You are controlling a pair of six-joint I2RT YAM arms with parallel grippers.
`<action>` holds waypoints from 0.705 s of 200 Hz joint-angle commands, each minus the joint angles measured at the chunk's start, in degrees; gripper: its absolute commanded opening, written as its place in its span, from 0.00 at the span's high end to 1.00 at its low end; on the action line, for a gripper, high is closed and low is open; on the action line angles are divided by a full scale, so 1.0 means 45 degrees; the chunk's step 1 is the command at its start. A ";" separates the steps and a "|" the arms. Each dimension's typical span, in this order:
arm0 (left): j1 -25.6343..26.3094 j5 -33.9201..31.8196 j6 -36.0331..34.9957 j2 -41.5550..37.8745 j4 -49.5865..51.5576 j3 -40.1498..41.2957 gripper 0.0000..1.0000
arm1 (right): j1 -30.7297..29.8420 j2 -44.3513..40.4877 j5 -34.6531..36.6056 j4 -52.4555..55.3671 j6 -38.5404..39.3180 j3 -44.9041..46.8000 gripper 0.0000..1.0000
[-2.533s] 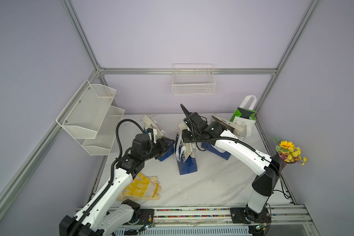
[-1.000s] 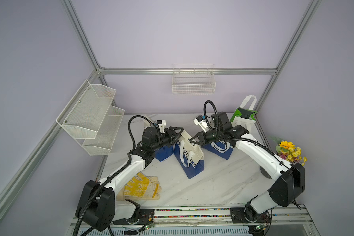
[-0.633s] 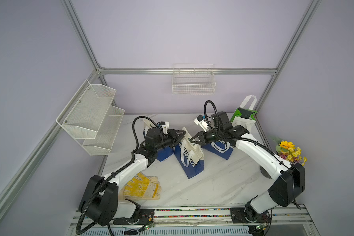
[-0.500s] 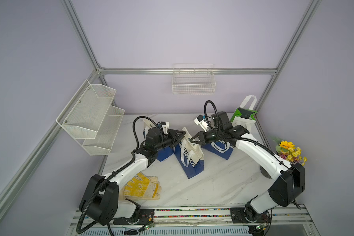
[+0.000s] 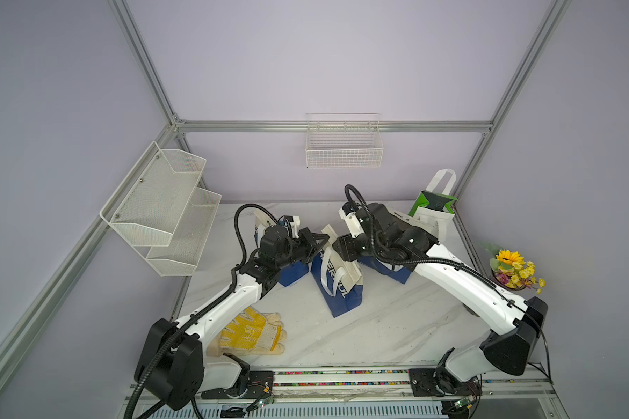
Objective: Open the takeout bag
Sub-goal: Adjust the takeout bag at the center of the board.
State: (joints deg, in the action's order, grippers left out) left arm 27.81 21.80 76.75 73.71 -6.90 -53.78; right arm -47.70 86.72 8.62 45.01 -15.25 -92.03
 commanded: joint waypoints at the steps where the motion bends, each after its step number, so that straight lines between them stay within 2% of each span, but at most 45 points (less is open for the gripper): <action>1: 0.0442 -0.1636 -0.0482 -0.0892 0.2206 -0.1070 1.00 | -0.1789 -0.0438 0.6225 0.0871 0.0048 -0.0496 0.40; 13: 0.0655 -0.2086 -0.0297 -0.1146 0.2600 -0.1198 1.00 | -0.2740 -0.0223 0.7227 0.0740 0.0103 -0.0496 0.38; 37: 0.1058 -0.2744 -0.0007 -0.1549 0.2986 -0.1464 1.00 | -0.3702 0.0347 0.7610 0.0106 0.0280 -0.0346 0.35; 64: 0.1143 -0.2960 0.0648 -0.1882 0.2974 -0.1290 1.00 | -0.3734 0.0564 0.7521 -0.0743 0.0224 0.0329 0.35; 93: 0.1209 -0.3097 0.1503 -0.2263 0.2001 -0.0491 1.00 | -0.3735 0.0565 0.7468 -0.1474 0.0276 0.1508 0.37; 123: 0.1320 -0.3229 0.1868 -0.2567 0.1770 -0.0323 1.00 | -0.3553 0.0442 0.9926 -0.1462 -0.0284 0.2303 0.38; 141: 0.1328 -0.3370 0.2083 -0.2924 0.1820 -0.0178 1.00 | -0.2846 0.0455 1.0266 -0.1457 -0.0028 0.2449 0.39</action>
State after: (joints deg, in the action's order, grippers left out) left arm 33.61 8.88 83.61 64.55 6.57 -55.57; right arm -64.01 89.14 47.29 38.96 -14.50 -82.30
